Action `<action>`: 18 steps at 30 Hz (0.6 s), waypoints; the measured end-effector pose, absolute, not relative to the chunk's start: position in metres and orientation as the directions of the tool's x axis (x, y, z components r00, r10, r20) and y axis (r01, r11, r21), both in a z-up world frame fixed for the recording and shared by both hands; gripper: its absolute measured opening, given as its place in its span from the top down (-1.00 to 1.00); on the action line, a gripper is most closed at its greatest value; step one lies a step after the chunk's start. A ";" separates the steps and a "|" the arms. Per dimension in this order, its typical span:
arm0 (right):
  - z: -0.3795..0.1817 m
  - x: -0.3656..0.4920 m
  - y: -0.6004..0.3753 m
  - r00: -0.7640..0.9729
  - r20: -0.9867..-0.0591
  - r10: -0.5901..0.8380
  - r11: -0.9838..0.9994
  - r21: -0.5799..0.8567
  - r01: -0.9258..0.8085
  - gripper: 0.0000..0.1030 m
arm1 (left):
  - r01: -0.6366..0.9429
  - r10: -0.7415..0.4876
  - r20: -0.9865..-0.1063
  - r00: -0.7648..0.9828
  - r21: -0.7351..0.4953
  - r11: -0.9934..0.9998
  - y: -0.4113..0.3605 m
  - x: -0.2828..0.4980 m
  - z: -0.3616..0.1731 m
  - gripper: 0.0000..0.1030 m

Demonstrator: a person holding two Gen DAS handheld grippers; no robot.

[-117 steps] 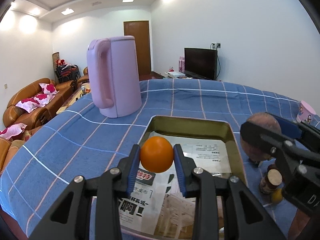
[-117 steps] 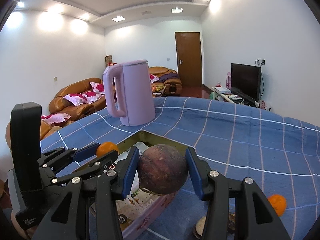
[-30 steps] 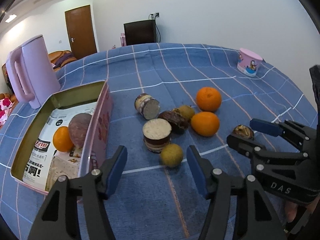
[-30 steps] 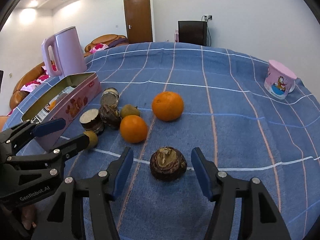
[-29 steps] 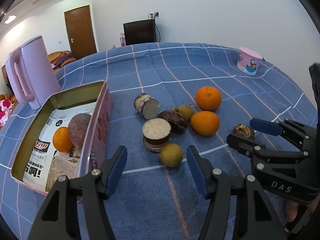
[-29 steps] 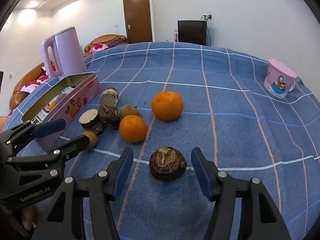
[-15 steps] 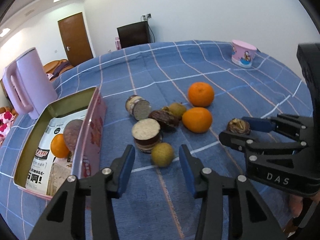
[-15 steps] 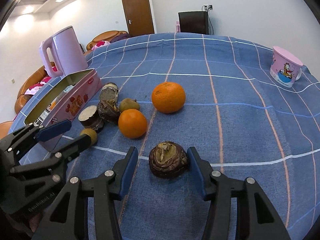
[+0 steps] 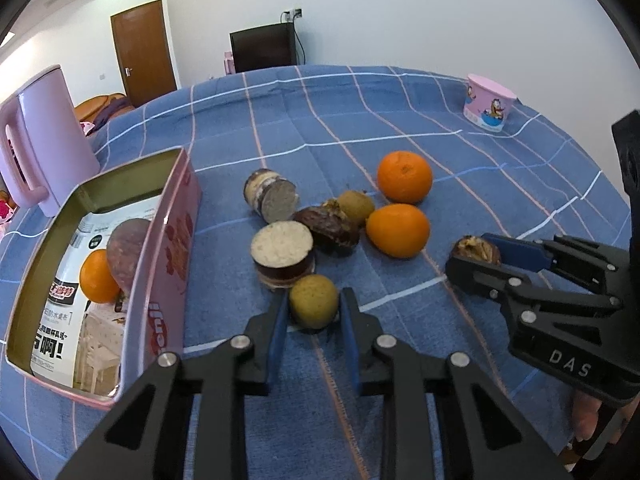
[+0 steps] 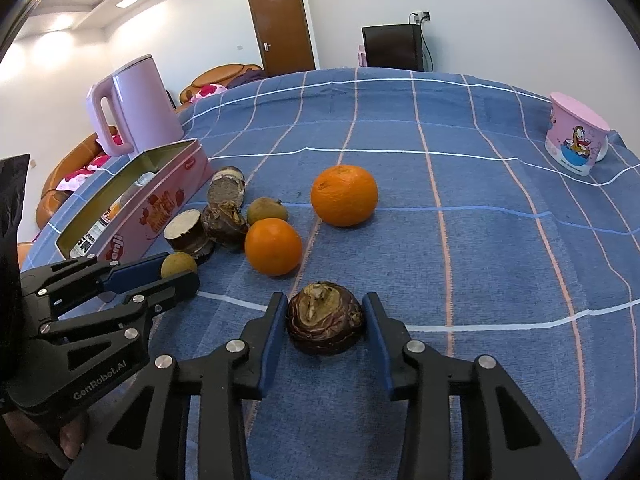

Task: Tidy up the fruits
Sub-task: 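Lower the left gripper onto the kiwi-like fruit and close on it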

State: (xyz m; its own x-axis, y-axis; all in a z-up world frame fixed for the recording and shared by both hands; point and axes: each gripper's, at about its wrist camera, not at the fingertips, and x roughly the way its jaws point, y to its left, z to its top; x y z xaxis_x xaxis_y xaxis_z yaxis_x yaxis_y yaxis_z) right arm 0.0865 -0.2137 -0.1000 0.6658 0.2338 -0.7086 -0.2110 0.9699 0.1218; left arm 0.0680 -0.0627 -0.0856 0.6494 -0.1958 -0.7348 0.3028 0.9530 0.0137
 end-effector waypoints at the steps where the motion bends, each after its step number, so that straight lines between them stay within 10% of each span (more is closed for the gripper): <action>1: -0.100 0.086 -0.214 0.668 -0.706 0.236 0.970 0.124 -0.212 0.22 | 0.301 -0.196 -0.731 0.654 0.014 0.953 -0.062 0.067 -0.085 0.47; 18: -0.090 0.071 -0.211 0.731 -0.635 0.250 0.964 0.097 -0.246 0.22 | 0.273 -0.179 -0.658 0.731 0.043 0.961 -0.055 0.056 -0.075 0.47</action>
